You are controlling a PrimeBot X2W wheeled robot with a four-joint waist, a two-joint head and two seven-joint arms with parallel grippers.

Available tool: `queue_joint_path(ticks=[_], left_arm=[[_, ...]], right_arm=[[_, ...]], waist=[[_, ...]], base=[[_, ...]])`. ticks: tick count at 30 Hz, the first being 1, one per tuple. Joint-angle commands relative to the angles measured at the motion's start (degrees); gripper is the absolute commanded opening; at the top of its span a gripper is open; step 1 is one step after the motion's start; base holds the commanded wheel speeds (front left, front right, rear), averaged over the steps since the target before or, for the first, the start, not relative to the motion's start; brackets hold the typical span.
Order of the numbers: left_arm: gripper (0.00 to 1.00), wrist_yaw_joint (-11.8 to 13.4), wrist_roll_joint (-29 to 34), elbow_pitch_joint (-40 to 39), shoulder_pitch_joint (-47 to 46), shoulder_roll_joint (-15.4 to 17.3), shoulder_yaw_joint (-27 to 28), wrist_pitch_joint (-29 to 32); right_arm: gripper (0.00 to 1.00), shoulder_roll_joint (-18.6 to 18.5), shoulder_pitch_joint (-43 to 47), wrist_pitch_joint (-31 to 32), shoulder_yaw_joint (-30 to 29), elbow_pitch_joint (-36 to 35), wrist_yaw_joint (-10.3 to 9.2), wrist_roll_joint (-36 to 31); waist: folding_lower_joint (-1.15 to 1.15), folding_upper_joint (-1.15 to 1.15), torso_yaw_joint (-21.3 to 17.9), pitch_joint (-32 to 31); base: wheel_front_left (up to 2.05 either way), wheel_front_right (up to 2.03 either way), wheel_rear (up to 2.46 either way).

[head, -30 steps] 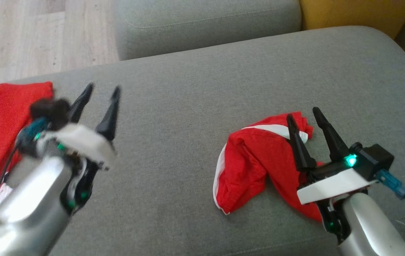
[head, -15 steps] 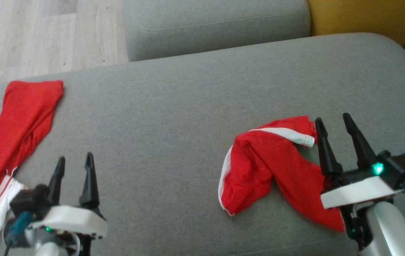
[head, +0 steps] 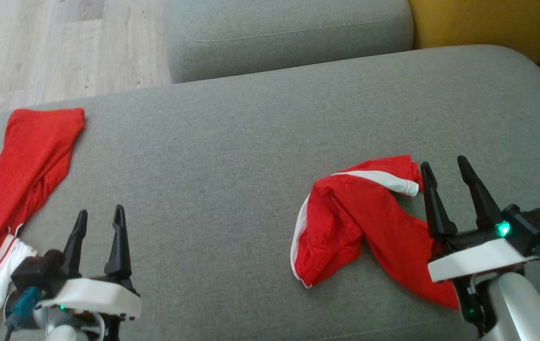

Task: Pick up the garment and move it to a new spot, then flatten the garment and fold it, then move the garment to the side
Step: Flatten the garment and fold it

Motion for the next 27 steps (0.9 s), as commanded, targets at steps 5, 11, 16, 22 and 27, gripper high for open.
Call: queue_joint_path(ticks=[5, 11, 16, 22, 27], left_arm=[[1.0, -1.67, 1.78, -0.31, -2.81, -0.68, 3.95, -0.68], [1.0, -2.93, 3.05, 0.65, -2.94, -1.82, 5.17, -0.69], [1.0, -4.35, 1.71, 1.63, -3.34, -3.24, 6.03, -0.59], [1.0, -11.01, -6.84, 4.87, -10.6, -1.57, 1.33, 19.7], [1.0, -12.92, -17.84, 7.5, -17.68, -0.46, -4.23, 42.99]], right_arm=[[1.0, -0.46, -1.7, -0.61, 0.95, -1.31, -0.04, 0.42], [1.0, -0.31, -1.74, -0.61, 0.81, -1.19, -0.04, 0.45], [1.0, -0.37, -1.74, -0.61, 0.65, -1.15, -0.04, 0.47], [1.0, -0.73, -2.2, -0.61, -0.08, -1.16, -0.04, 0.6], [1.0, 0.34, -3.06, -0.61, -0.14, -1.46, -0.04, 0.5]], waist=[[0.0, 0.0, -0.37, -0.11], [0.0, 0.0, -0.39, -0.33], [0.0, 0.0, -0.26, -0.42], [0.0, 0.0, -0.21, -0.18], [0.0, 0.0, -1.86, 0.53]], base=[[0.0, 0.0, 0.0], [0.0, 0.0, 0.0], [0.0, 0.0, 0.0], [0.0, 0.0, 0.0], [0.0, 0.0, 0.0]])
